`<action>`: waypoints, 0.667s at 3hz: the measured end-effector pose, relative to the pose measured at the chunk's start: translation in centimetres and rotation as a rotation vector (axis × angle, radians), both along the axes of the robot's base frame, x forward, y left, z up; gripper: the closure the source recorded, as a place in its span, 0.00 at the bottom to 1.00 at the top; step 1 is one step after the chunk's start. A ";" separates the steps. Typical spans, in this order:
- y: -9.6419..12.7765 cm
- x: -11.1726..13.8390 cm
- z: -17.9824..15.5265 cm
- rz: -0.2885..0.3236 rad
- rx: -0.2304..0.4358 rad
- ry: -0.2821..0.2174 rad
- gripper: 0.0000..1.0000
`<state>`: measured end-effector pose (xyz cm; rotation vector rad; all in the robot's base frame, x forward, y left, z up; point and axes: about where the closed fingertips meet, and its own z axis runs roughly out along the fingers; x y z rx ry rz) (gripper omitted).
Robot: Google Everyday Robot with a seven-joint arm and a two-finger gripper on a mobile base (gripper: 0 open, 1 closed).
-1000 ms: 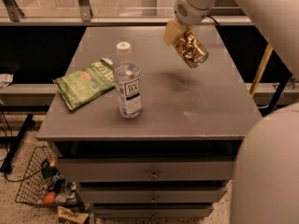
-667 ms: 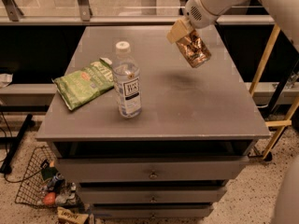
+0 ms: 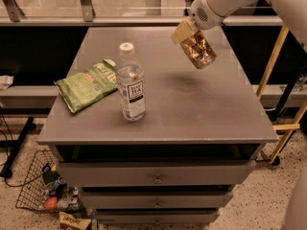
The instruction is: Place orange can upright
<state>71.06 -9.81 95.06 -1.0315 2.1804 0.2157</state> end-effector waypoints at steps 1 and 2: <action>-0.4 -0.2 0.6 0.004 0.032 -0.021 1.00; -1.3 -1.1 1.4 0.024 0.120 -0.082 1.00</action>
Offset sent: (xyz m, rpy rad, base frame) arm -0.0242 -0.0507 0.0379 0.2767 -0.2118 0.0178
